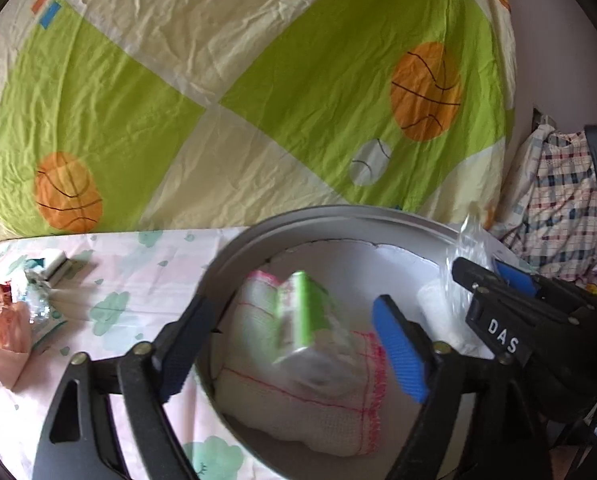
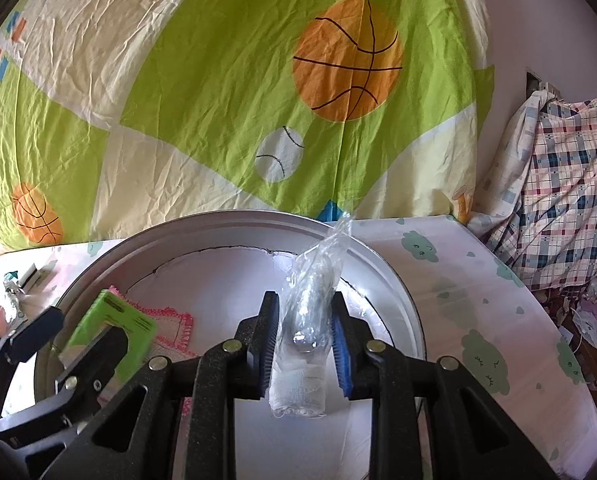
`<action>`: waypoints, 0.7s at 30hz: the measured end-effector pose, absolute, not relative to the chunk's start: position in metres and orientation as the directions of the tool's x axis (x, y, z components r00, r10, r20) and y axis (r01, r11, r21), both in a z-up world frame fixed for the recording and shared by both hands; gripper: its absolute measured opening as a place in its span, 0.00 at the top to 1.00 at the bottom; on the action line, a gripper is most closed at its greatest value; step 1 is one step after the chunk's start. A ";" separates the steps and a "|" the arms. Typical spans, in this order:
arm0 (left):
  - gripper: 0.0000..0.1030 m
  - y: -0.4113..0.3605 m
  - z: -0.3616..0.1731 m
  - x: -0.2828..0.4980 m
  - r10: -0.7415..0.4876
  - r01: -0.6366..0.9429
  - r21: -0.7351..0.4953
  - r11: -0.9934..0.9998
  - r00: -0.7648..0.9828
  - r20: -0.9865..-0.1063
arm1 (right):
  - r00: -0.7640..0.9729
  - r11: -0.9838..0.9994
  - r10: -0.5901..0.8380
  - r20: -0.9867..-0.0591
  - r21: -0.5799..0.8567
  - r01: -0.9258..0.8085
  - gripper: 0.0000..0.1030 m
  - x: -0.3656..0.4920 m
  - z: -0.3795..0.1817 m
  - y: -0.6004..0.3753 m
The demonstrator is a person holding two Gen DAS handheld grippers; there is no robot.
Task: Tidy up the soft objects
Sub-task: 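Release the plastic bag into the tin while the left gripper drops the tissue pack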
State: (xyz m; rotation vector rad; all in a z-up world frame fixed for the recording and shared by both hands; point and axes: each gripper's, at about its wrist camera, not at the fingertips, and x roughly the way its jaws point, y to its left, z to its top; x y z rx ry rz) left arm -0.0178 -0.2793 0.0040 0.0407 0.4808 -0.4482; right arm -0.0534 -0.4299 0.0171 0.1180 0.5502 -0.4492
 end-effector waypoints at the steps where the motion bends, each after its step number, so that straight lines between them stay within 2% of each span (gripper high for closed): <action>1: 0.00 -0.276 0.006 -0.019 -0.386 0.402 -0.060 0.914 0.811 -0.440 | 0.759 0.898 -0.375 -0.532 -0.004 0.441 0.63 -0.054 0.017 -0.430; 2: 0.00 -0.272 0.007 -0.020 -0.384 0.396 -0.064 0.916 0.819 -0.427 | 0.760 0.895 -0.376 -0.530 0.006 0.447 0.58 -0.055 0.018 -0.432; 4: 0.00 -0.265 0.009 -0.018 -0.403 0.407 -0.088 0.909 0.810 -0.426 | 0.769 0.885 -0.380 -0.515 0.039 0.463 0.30 -0.061 0.021 -0.436; 6: 0.00 -0.260 0.010 -0.017 -0.396 0.392 -0.104 0.914 0.810 -0.433 | 0.798 0.878 -0.372 -0.474 0.098 0.468 0.22 -0.071 0.028 -0.440; 10: 0.00 -0.252 0.011 -0.017 -0.379 0.371 -0.106 0.923 0.820 -0.430 | 0.840 0.868 -0.378 -0.389 0.166 0.468 0.22 -0.088 0.039 -0.441; 17: 0.00 -0.237 0.014 -0.022 -0.306 0.317 -0.040 0.948 0.863 -0.403 | 0.846 0.854 -0.386 -0.368 0.205 0.479 0.22 -0.092 0.040 -0.441; 21: 0.00 -0.228 0.015 -0.024 -0.267 0.285 -0.010 0.958 0.885 -0.381 | 0.849 0.846 -0.427 -0.310 0.194 0.496 0.22 -0.100 0.043 -0.432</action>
